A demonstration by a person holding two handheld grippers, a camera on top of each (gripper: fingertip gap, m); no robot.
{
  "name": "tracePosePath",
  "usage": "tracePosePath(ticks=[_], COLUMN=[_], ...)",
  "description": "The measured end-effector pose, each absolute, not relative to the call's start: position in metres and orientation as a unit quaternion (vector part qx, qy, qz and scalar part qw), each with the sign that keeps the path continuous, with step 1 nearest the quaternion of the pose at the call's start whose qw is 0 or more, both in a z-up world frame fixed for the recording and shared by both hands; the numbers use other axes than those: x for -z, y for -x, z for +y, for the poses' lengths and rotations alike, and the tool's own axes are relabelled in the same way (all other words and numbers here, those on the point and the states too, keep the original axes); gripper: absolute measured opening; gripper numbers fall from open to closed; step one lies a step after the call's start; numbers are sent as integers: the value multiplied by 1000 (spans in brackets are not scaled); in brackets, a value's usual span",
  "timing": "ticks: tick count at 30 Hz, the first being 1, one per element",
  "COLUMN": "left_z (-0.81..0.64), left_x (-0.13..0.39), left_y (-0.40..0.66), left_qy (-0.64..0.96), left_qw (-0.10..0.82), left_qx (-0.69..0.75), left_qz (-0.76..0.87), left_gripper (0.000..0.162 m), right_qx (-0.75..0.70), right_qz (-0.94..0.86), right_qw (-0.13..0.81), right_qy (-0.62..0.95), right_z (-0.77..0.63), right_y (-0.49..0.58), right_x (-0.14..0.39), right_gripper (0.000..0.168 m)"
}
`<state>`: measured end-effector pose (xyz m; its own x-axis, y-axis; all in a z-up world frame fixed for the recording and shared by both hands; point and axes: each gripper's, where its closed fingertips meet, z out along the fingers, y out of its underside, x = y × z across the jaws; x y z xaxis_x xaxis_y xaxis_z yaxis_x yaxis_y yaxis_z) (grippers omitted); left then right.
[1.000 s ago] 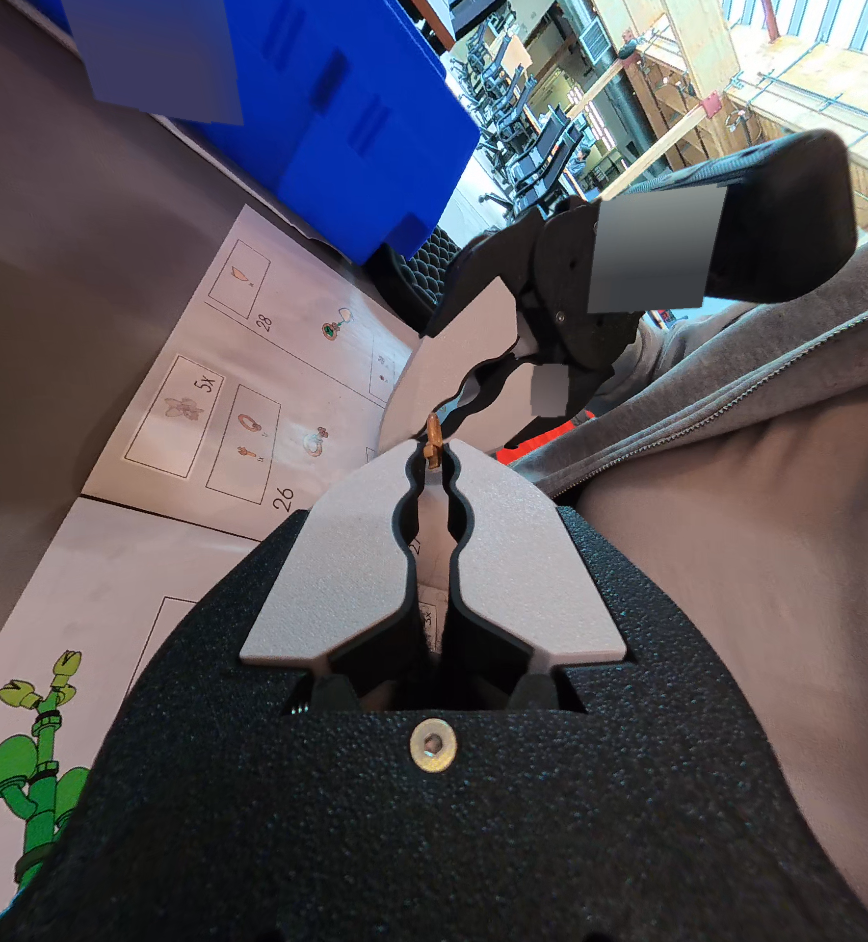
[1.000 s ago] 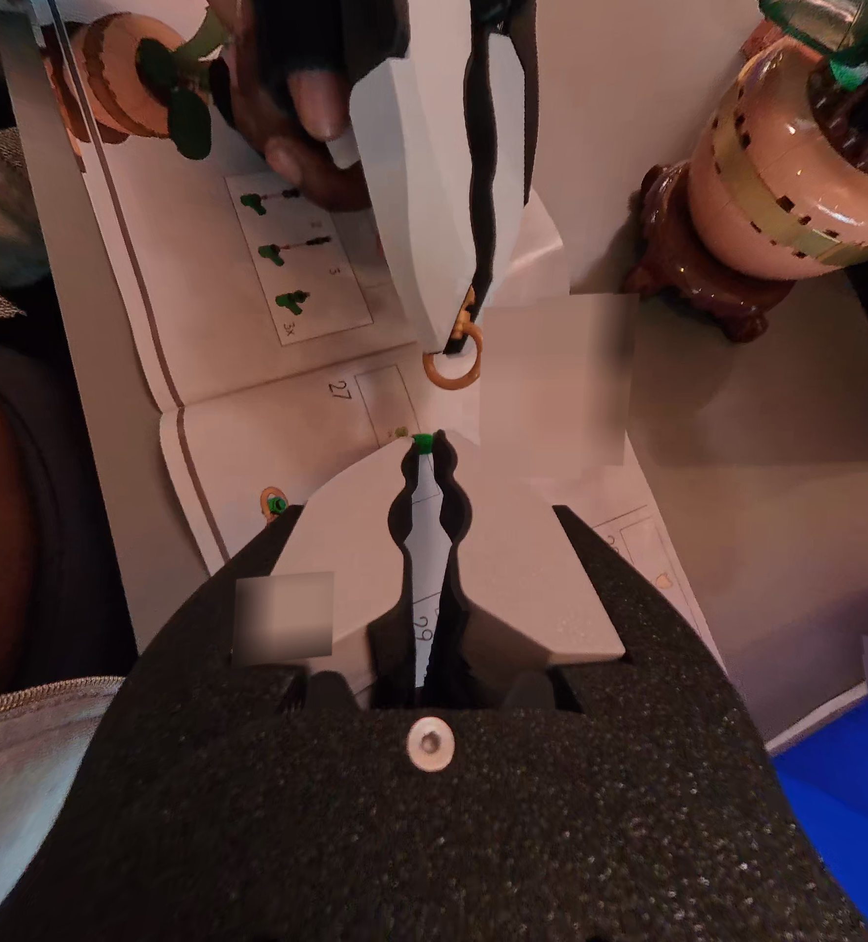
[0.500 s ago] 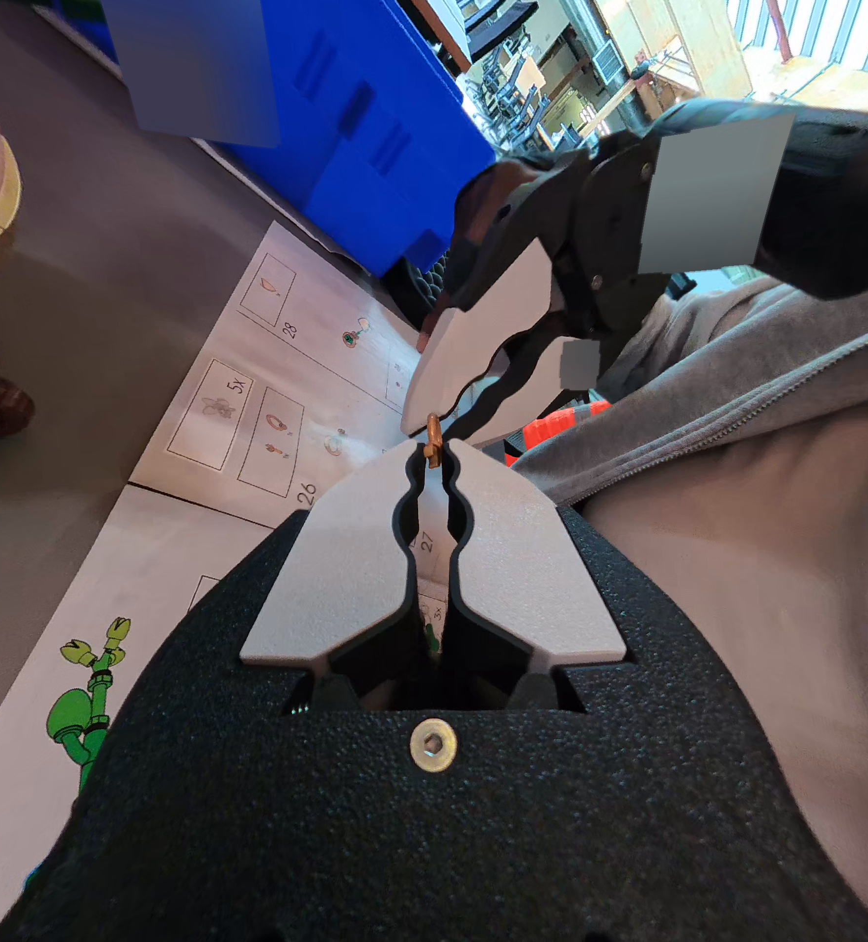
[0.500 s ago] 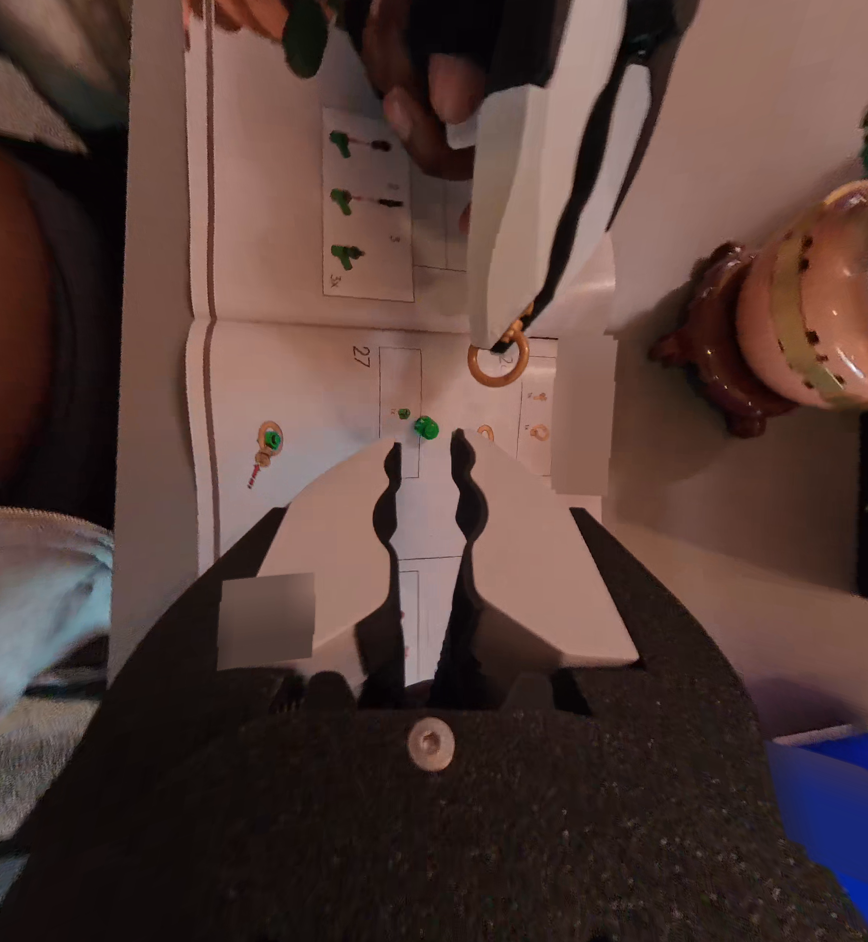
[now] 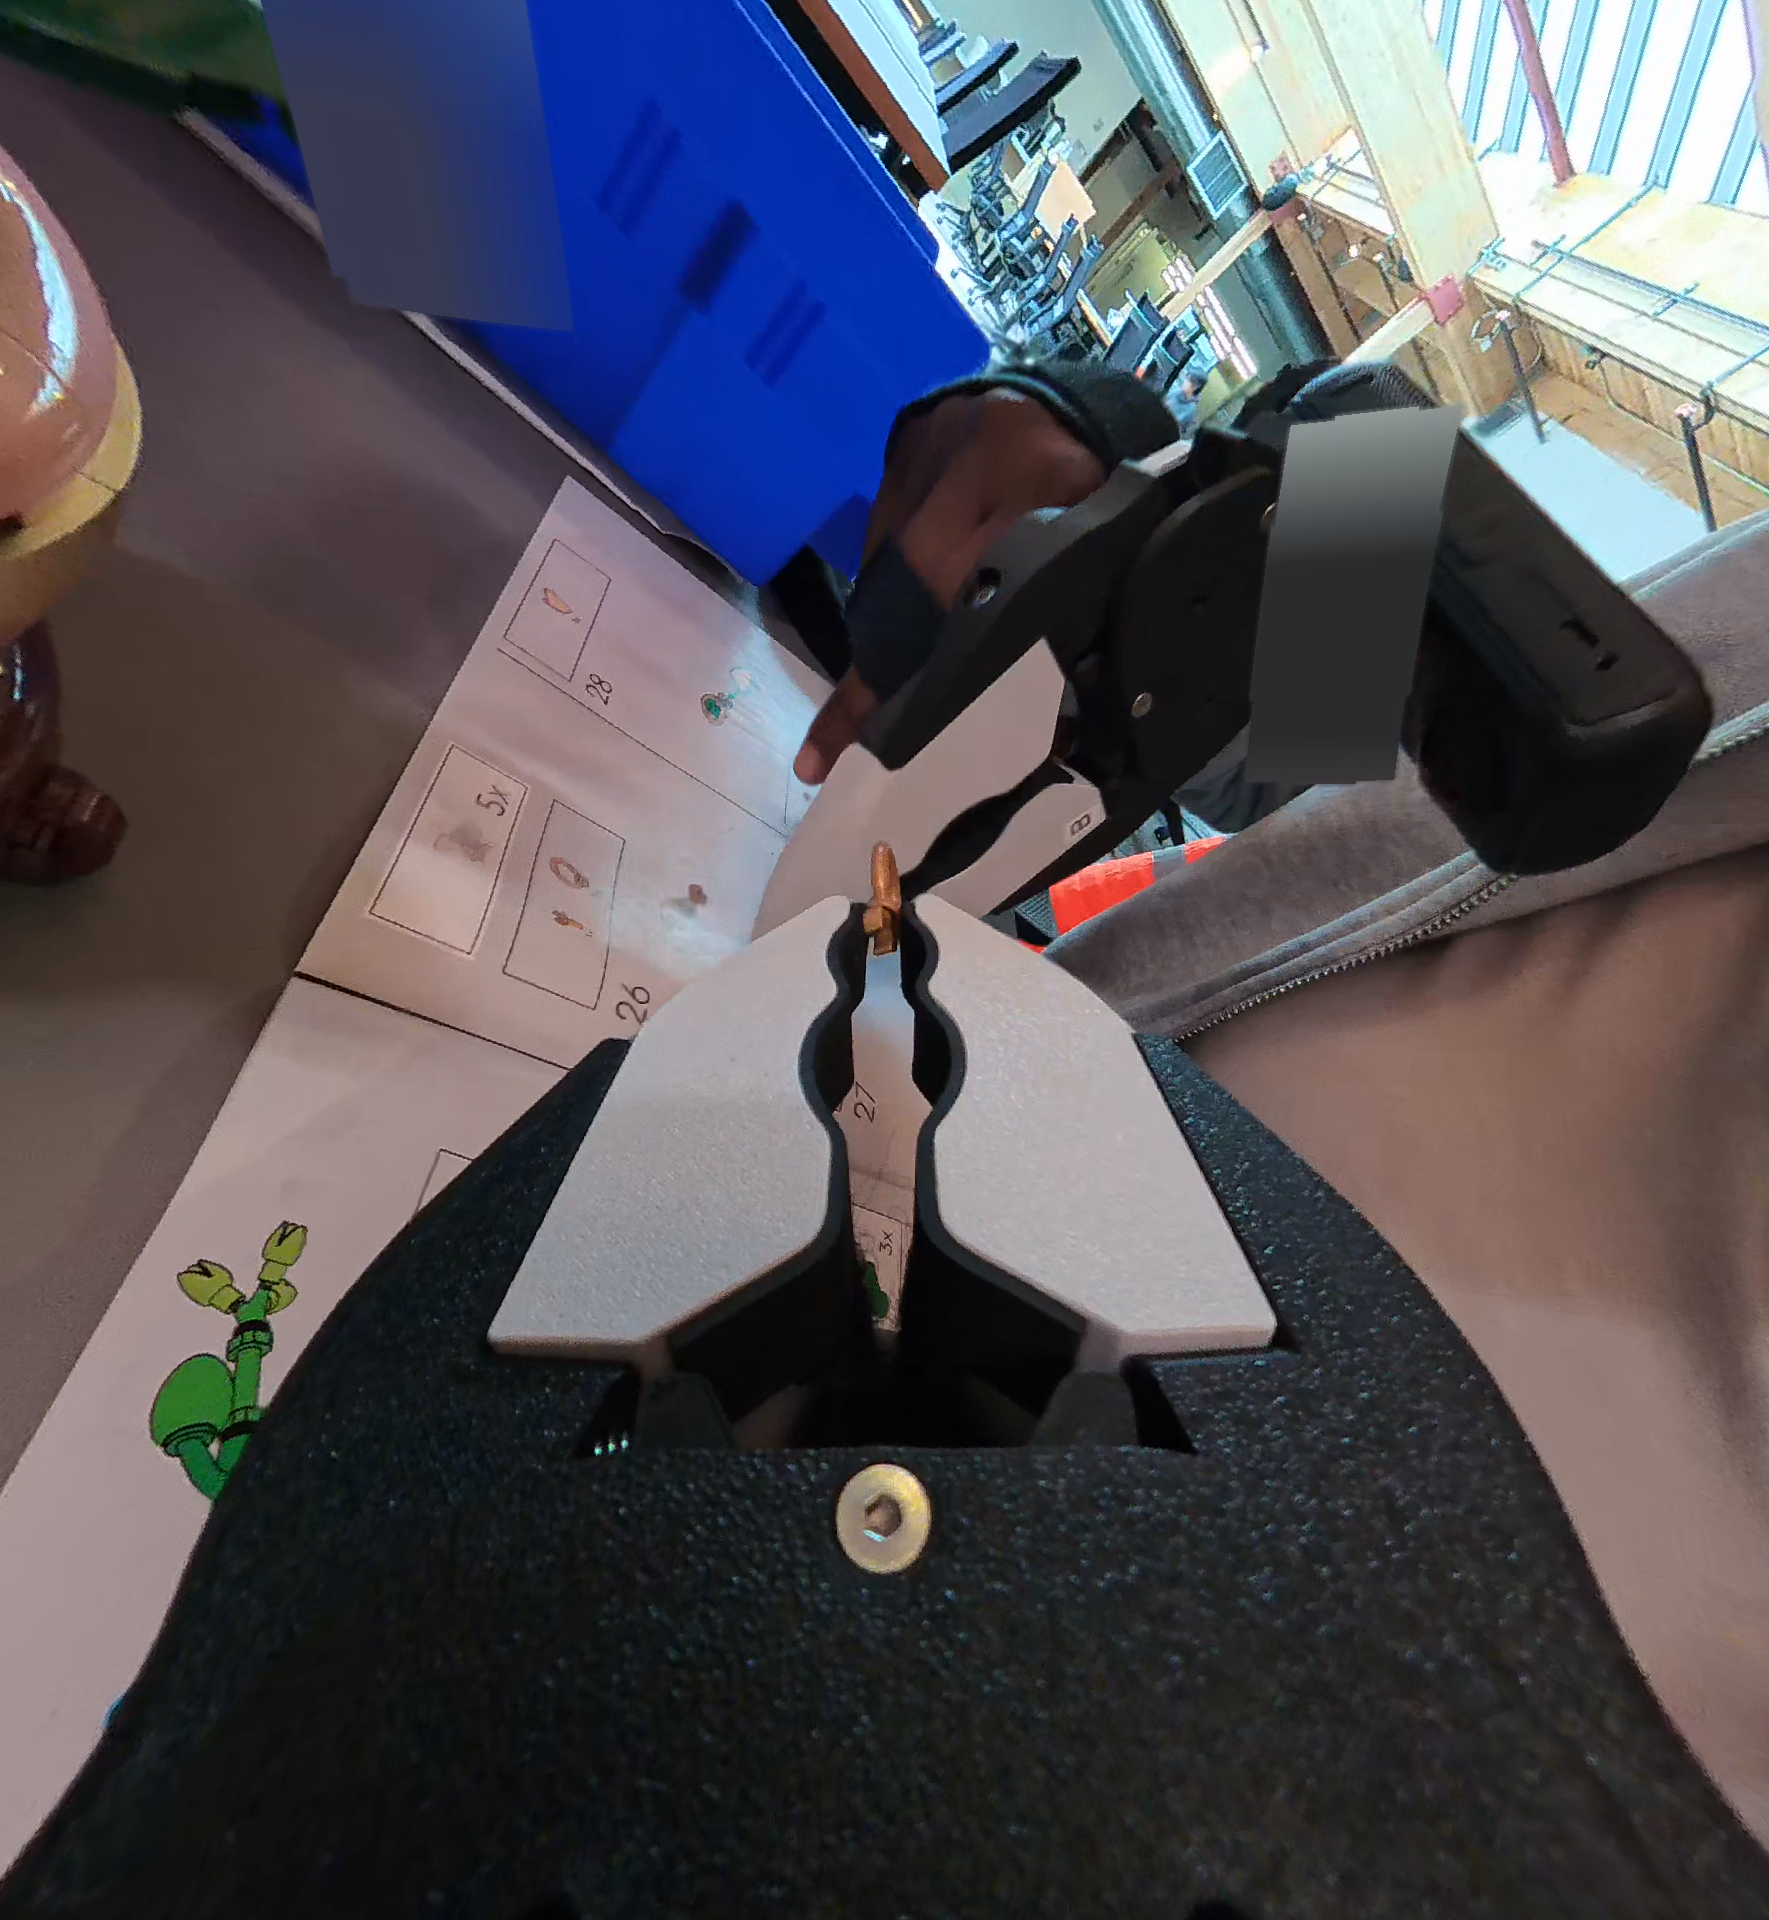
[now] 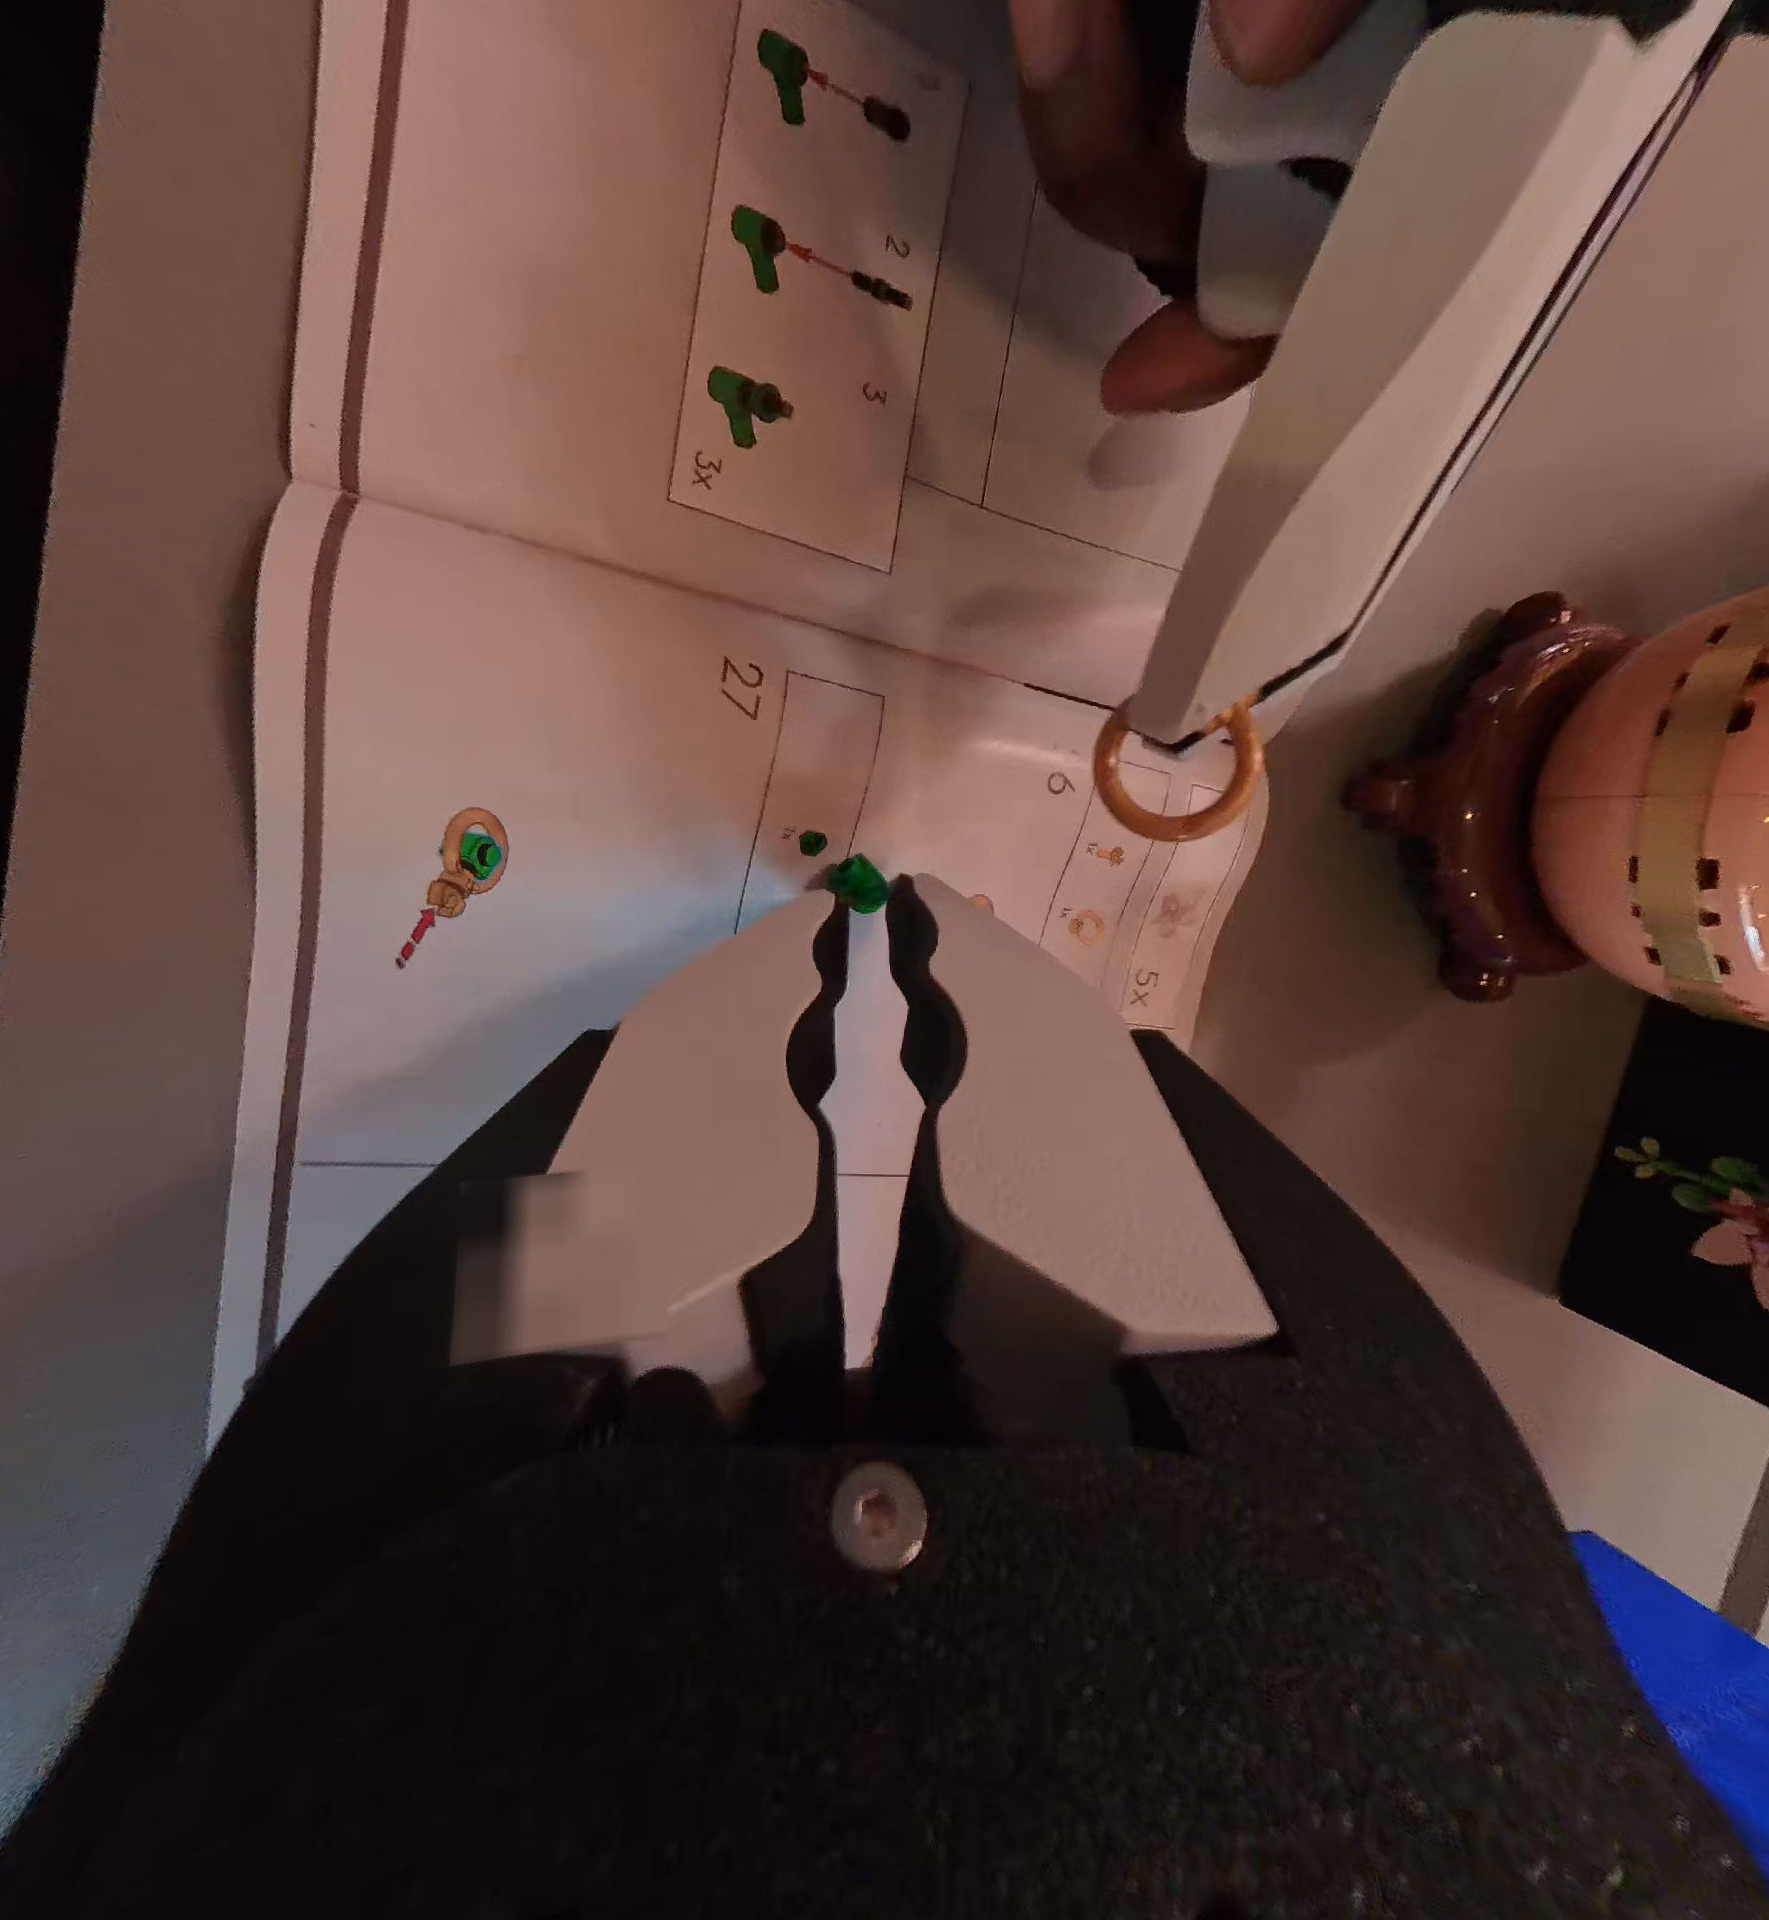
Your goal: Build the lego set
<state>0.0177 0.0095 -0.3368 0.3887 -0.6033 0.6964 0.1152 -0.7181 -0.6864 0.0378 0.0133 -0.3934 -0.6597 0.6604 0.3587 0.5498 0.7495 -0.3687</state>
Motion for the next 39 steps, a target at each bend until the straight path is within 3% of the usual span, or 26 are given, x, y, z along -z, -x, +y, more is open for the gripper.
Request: tracePosePath(ticks=[12, 20, 34, 39], left_z=[11, 10, 11, 19], left_x=[340, 340, 341, 342], left_y=[-19, -19, -18, -13], left_qy=[766, 766, 767, 770], left_qw=[337, 337, 332, 341], left_qx=[524, 524, 529, 526], left_qz=[157, 160, 150, 123], left_gripper=[5, 5, 5, 5], right_qx=[-209, -170, -290, -299], right_qz=[-714, -723, -711, -671], right_qw=[179, 203, 217, 304], right_qy=[644, 638, 602, 607], right_z=[11, 13, 9, 18], right_y=[-48, -48, -44, -36], right_x=[391, 391, 396, 362], right_gripper=[9, 13, 7, 6])
